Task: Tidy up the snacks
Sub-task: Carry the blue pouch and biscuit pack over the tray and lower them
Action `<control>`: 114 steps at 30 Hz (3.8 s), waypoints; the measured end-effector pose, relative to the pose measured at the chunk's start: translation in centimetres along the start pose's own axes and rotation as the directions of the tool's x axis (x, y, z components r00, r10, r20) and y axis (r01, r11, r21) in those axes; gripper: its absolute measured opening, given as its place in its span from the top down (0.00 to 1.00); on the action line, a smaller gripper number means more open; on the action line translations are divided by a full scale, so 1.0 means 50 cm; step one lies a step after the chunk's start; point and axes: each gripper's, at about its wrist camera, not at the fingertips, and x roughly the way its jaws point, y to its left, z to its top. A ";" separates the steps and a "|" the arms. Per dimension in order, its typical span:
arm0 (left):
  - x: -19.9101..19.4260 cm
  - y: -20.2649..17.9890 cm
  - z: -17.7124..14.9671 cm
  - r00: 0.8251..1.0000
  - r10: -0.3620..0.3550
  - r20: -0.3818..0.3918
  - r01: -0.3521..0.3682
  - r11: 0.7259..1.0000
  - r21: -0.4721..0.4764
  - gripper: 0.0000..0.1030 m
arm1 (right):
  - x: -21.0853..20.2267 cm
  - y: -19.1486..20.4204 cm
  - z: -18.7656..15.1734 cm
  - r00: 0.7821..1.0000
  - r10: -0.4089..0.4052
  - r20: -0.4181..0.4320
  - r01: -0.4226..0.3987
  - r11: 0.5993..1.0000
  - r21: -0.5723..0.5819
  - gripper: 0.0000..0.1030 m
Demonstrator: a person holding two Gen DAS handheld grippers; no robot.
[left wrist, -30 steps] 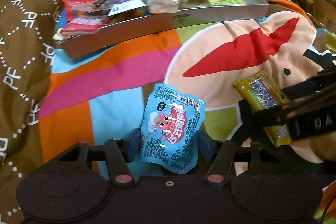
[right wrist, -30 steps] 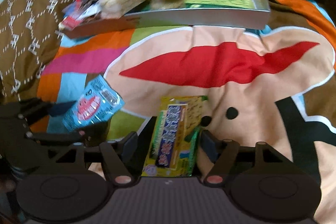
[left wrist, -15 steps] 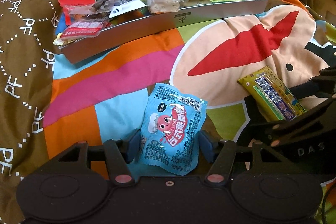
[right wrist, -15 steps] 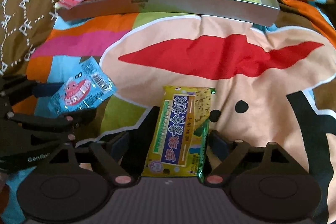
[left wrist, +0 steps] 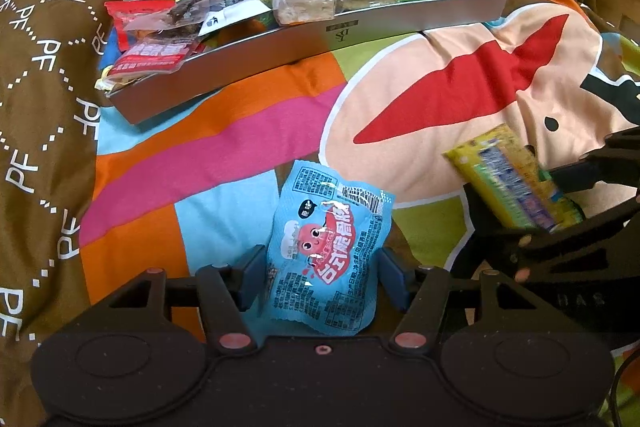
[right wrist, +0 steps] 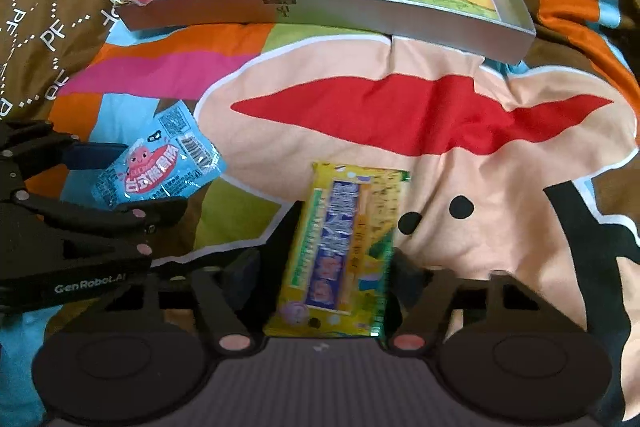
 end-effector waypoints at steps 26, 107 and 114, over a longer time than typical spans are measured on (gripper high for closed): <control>-0.031 0.028 0.012 0.995 -0.005 0.105 0.020 0.990 -0.139 0.46 | 0.008 0.118 -0.042 0.911 -0.320 0.261 0.410 0.774 -0.482 0.51; -0.048 0.024 0.361 0.936 0.099 0.338 -0.003 0.962 -0.274 0.45 | -0.022 -0.022 0.159 0.613 -0.451 0.648 0.588 0.809 0.007 0.51; 0.013 0.003 0.404 0.959 0.092 0.268 -0.022 0.967 -0.256 0.45 | -0.007 -0.051 0.181 0.654 -0.435 0.619 0.526 0.849 0.040 0.56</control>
